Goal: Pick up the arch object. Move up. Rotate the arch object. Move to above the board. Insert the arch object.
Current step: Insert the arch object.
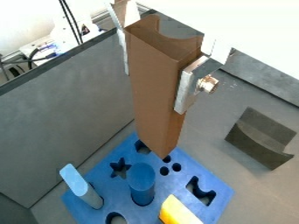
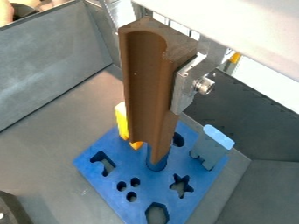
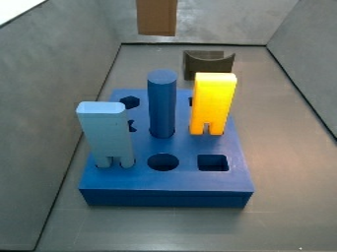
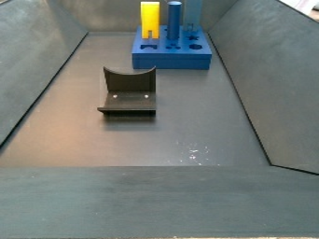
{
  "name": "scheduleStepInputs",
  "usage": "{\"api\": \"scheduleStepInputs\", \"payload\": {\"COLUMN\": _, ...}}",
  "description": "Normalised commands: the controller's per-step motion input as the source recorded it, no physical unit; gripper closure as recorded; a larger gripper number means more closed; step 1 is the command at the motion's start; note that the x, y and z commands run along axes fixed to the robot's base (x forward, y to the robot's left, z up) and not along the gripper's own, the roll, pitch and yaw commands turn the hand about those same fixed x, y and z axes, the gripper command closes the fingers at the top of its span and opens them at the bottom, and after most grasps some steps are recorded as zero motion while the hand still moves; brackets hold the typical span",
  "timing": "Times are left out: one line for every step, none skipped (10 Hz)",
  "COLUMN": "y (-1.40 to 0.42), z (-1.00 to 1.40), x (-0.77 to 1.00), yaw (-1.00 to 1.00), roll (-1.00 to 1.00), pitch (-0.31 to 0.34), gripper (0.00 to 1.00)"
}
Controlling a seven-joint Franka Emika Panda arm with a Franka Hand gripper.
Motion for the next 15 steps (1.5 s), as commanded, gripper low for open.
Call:
{"api": "scheduleStepInputs", "payload": {"y": 0.0, "z": 0.0, "x": 0.46, "yaw": 0.0, "roll": 0.0, "pitch": 0.0, "gripper": 1.0}}
{"api": "scheduleStepInputs", "payload": {"y": 0.0, "z": 0.0, "x": 0.58, "yaw": 0.0, "roll": 0.0, "pitch": 0.0, "gripper": 1.0}}
{"api": "scheduleStepInputs", "payload": {"y": 0.0, "z": 0.0, "x": 0.66, "yaw": 0.0, "roll": 0.0, "pitch": 0.0, "gripper": 1.0}}
{"api": "scheduleStepInputs", "payload": {"y": 0.0, "z": -0.06, "x": 0.62, "yaw": 0.0, "roll": 0.03, "pitch": 0.0, "gripper": 1.0}}
{"api": "scheduleStepInputs", "payload": {"y": 0.0, "z": -0.15, "x": 0.47, "yaw": -0.05, "roll": 0.11, "pitch": 0.0, "gripper": 1.0}}
{"api": "scheduleStepInputs", "payload": {"y": 0.0, "z": -0.23, "x": 0.43, "yaw": -0.03, "roll": 0.11, "pitch": 0.0, "gripper": 1.0}}
{"api": "scheduleStepInputs", "payload": {"y": 0.0, "z": -0.27, "x": 0.48, "yaw": 0.0, "roll": 0.13, "pitch": 0.0, "gripper": 1.0}}
{"api": "scheduleStepInputs", "payload": {"y": 0.05, "z": -0.34, "x": 0.35, "yaw": 0.0, "roll": 0.11, "pitch": 0.0, "gripper": 1.0}}
{"api": "scheduleStepInputs", "payload": {"y": 0.06, "z": -0.37, "x": 0.36, "yaw": 0.0, "roll": 0.08, "pitch": -0.001, "gripper": 1.0}}
{"api": "scheduleStepInputs", "payload": {"y": 0.03, "z": -0.41, "x": 0.31, "yaw": 0.0, "roll": 0.1, "pitch": -0.026, "gripper": 1.0}}
{"api": "scheduleStepInputs", "payload": {"y": 0.03, "z": -0.47, "x": 0.15, "yaw": 0.0, "roll": 0.12, "pitch": -0.106, "gripper": 1.0}}
{"api": "scheduleStepInputs", "payload": {"y": 0.09, "z": -0.48, "x": 0.08, "yaw": 0.0, "roll": 0.1, "pitch": -0.153, "gripper": 1.0}}
{"api": "scheduleStepInputs", "payload": {"y": 0.1, "z": -0.46, "x": 0.12, "yaw": 0.0, "roll": 0.1, "pitch": -0.147, "gripper": 1.0}}
{"api": "scheduleStepInputs", "payload": {"y": 0.16, "z": -0.41, "x": 0.17, "yaw": 0.0, "roll": 0.08, "pitch": -0.113, "gripper": 1.0}}
{"api": "scheduleStepInputs", "payload": {"y": 0.18, "z": -0.36, "x": 0.31, "yaw": 0.0, "roll": 0.05, "pitch": -0.066, "gripper": 1.0}}
